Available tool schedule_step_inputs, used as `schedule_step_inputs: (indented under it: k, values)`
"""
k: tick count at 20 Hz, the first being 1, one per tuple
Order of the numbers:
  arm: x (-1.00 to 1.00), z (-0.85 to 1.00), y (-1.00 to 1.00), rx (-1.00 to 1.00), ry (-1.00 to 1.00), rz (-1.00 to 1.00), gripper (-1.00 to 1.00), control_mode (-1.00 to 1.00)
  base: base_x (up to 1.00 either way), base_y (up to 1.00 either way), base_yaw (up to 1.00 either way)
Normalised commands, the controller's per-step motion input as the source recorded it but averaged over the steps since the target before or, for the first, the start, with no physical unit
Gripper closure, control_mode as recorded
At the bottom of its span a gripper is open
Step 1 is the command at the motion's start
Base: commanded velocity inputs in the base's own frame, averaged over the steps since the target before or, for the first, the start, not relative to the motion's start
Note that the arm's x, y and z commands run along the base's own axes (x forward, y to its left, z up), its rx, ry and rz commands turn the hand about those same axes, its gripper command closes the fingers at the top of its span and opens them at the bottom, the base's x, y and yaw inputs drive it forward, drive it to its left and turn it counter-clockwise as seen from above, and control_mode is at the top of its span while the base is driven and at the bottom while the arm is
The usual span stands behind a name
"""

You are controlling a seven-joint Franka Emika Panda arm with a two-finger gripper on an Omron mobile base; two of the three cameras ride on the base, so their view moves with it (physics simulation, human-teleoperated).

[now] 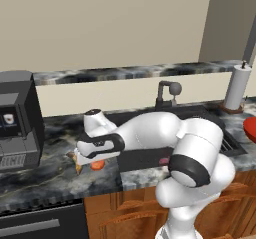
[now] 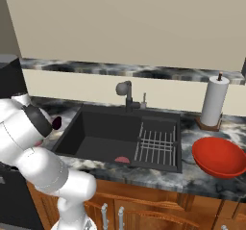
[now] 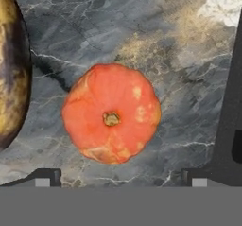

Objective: There is a mixed pile of frozen fruits and vegetables on the counter. Locate all the frozen vegetables and place the items in a bowl on the counter. Take all the frozen fruits and defrost them in a running sink.

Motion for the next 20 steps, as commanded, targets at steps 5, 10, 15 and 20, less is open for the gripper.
schedule_step_inputs:
  k: [5,10,15,20]
  values:
    - [0.25,-0.13,0.0,0.0,-0.01,0.0,-1.0,-1.0,0.0,0.0,0.0]
    - [0.18,-0.2,0.01,0.0,-0.05,0.0,-1.0,-1.0,0.0,0.0,0.0]
    - [0.05,-0.26,0.12,0.0,-0.03,0.0,-1.0,-1.0,0.0,0.0,0.0]
    - [0.0,-0.3,0.06,0.02,0.0,-0.02,1.0,-1.0,0.0,0.0,0.0]
